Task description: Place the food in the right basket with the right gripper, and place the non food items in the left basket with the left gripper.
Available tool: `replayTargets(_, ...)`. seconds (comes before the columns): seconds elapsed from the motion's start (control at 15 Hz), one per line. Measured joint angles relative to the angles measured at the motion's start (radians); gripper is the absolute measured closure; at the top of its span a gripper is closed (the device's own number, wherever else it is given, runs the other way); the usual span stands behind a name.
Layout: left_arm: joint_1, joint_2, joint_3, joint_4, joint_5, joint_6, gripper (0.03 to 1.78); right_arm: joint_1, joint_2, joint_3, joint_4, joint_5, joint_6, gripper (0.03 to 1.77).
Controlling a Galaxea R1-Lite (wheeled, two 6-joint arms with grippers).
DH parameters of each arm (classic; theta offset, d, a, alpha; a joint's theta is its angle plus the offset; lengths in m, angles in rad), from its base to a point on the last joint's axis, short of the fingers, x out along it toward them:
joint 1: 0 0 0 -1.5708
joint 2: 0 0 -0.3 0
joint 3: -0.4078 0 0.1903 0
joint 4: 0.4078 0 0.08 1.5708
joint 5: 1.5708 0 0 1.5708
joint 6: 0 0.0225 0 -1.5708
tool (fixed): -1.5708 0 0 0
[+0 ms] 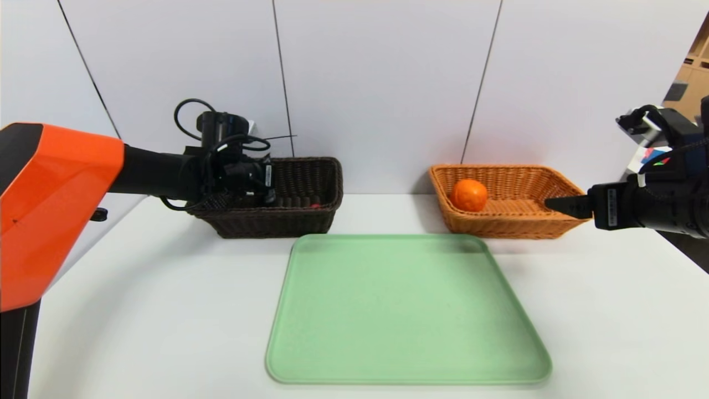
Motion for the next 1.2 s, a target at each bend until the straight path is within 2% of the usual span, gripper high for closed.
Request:
replayTargets(0.33, 0.000, 0.000, -0.008, -0.002, 0.004, 0.000, 0.51, -0.001, 0.000, 0.000, 0.000, 0.000, -0.001, 0.11)
replayTargets(0.53, 0.000, -0.015, -0.009, 0.001, 0.006, 0.002, 0.38, -0.002, 0.000, -0.002, 0.000, 0.000, -0.001, 0.11)
replayTargets(0.8, -0.014, -0.089, -0.001, 0.023, 0.043, 0.037, 0.27, -0.003, -0.003, -0.006, 0.000, 0.000, -0.001, 0.11)
replayTargets(1.2, -0.046, -0.291, 0.014, 0.261, 0.090, 0.041, 0.18, -0.004, -0.015, -0.003, 0.001, -0.001, -0.001, 0.11)
